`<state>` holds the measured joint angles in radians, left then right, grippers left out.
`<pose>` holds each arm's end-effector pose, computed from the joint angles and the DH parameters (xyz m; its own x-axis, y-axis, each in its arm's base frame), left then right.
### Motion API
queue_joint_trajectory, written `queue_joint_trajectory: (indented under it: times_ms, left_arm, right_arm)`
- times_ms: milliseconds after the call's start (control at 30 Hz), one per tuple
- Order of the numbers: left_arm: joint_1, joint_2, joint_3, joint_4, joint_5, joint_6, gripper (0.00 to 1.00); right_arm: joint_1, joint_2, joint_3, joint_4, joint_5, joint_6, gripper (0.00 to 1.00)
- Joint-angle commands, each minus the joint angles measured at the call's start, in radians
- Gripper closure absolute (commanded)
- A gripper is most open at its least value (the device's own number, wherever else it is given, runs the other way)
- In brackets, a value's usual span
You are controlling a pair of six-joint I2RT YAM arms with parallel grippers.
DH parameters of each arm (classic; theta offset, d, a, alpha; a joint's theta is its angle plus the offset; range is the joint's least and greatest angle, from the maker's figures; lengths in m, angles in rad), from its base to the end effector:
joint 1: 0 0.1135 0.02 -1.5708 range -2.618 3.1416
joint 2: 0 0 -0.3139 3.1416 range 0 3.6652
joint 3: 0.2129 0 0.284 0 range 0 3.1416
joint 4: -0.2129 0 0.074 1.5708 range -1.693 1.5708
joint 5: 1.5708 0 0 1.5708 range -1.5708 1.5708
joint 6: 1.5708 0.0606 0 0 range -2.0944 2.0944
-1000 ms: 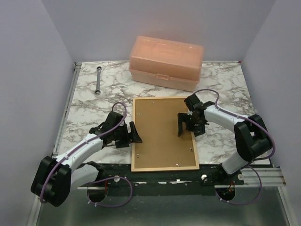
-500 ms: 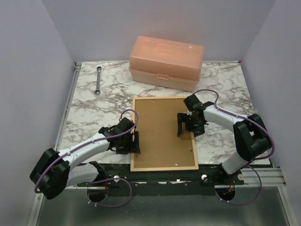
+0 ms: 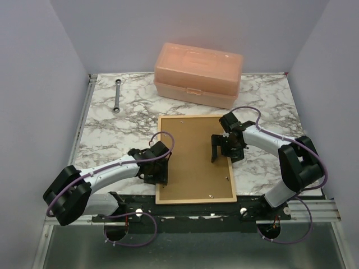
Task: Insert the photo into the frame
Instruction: Install the photo frame at the center of the board.
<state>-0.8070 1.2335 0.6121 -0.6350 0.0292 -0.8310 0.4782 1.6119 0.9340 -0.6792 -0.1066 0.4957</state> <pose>0.1498 -0.1589 0.1689 -0.9812 -0.0428 -0.1880 0.0051 0.9690 -0.2471 0.2769 0.1508 0.1686 -0.9904 0.0194 -0.1371 -0.0074 0.9813 0.1923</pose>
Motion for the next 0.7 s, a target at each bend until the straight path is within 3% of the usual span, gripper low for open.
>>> queue_joint_trajectory:
  times_ms: [0,100,267,467,500,567,633,667]
  left_arm:
    - [-0.032,0.058,0.044,-0.031,-0.063,-0.025,0.58]
    - [-0.044,0.083,0.059,-0.038,-0.070,-0.026,0.77]
    - [-0.057,0.086,0.067,-0.039,-0.074,-0.029,1.00]
    - [-0.058,0.061,0.068,-0.034,-0.068,-0.034,1.00]
    - [-0.058,0.053,0.069,-0.038,-0.065,-0.035,0.88]
    - [-0.058,0.035,0.072,-0.041,-0.060,-0.037,0.47]
    - [-0.056,0.015,0.076,-0.048,-0.059,-0.044,0.24]
    - [-0.055,0.003,0.079,-0.049,-0.058,-0.046,0.20]
  right_arm:
    - [0.009,0.023,-0.034,0.049,-0.030,0.000,0.00]
    - [0.009,0.021,-0.034,0.046,-0.028,0.000,0.00]
    - [0.010,0.014,-0.027,0.037,-0.023,-0.003,0.00]
    - [0.010,0.008,-0.022,0.030,-0.028,-0.011,0.00]
    - [0.010,0.008,-0.021,0.030,-0.032,-0.012,0.00]
    - [0.013,0.006,-0.018,0.030,-0.036,-0.012,0.00]
    - [0.020,0.008,-0.013,0.032,-0.043,-0.009,0.00]
    - [0.026,0.012,-0.008,0.032,-0.046,-0.008,0.00]
